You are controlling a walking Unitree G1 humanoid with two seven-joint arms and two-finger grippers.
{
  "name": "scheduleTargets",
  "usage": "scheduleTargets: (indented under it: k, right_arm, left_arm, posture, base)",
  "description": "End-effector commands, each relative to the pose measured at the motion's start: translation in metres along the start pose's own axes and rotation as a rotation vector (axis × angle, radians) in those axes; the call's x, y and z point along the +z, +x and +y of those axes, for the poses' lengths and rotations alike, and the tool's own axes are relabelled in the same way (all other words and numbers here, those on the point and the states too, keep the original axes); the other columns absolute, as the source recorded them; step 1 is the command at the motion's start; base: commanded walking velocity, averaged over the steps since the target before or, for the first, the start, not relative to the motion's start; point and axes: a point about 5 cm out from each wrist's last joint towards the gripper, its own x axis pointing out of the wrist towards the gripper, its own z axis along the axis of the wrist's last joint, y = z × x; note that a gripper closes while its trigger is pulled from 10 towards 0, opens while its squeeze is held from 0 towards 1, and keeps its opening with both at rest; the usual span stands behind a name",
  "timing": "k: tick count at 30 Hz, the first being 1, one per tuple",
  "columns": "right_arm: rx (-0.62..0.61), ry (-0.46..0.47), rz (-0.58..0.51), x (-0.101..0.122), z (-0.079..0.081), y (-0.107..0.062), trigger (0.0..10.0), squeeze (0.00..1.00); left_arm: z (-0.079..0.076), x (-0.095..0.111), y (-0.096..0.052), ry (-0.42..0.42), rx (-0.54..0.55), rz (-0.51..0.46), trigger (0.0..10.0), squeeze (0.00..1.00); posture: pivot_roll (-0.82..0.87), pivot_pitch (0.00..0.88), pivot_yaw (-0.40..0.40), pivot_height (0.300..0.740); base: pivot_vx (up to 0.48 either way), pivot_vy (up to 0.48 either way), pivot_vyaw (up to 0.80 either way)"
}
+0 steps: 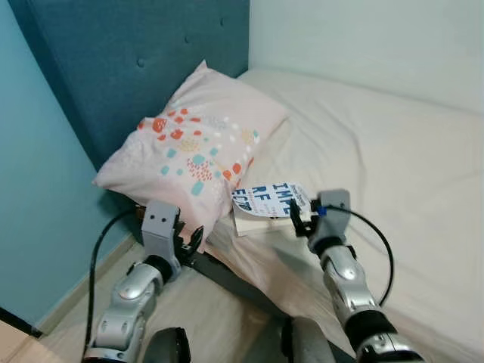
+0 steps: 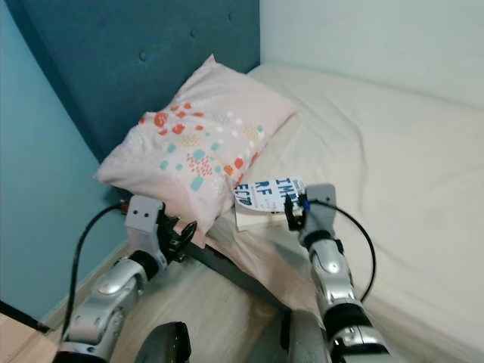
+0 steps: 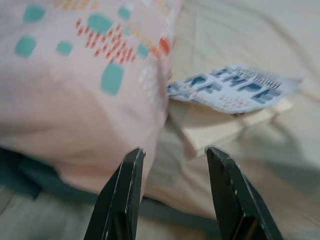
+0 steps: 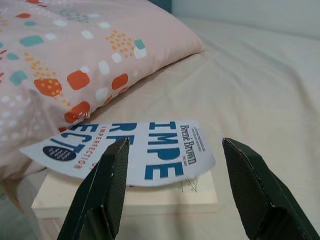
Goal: Clean up the room
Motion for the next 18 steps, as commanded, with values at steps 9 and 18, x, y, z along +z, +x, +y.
scheduleTargets:
  k: [9, 18]
  right_arm:
    - [0.067, 0.067, 0.068, -0.015, 0.019, -0.025, 10.0, 0.0]
    - [0.058, 0.099, 0.077, -0.012, 0.025, -0.027, 10.0, 0.0]
  left_arm:
    - [0.0, -0.011, 0.002, 0.014, 0.091, 0.021, 10.0, 0.0]
    - [-0.003, -0.008, 0.005, 0.02, 0.095, -0.011, 10.0, 0.0]
  posture:
    - [0.0, 0.044, -0.011, 0.588]
    - [0.0, 0.02, -0.012, 0.628]
  base:
    - [0.0, 0.0, 0.0]
    - [0.0, 0.0, 0.0]
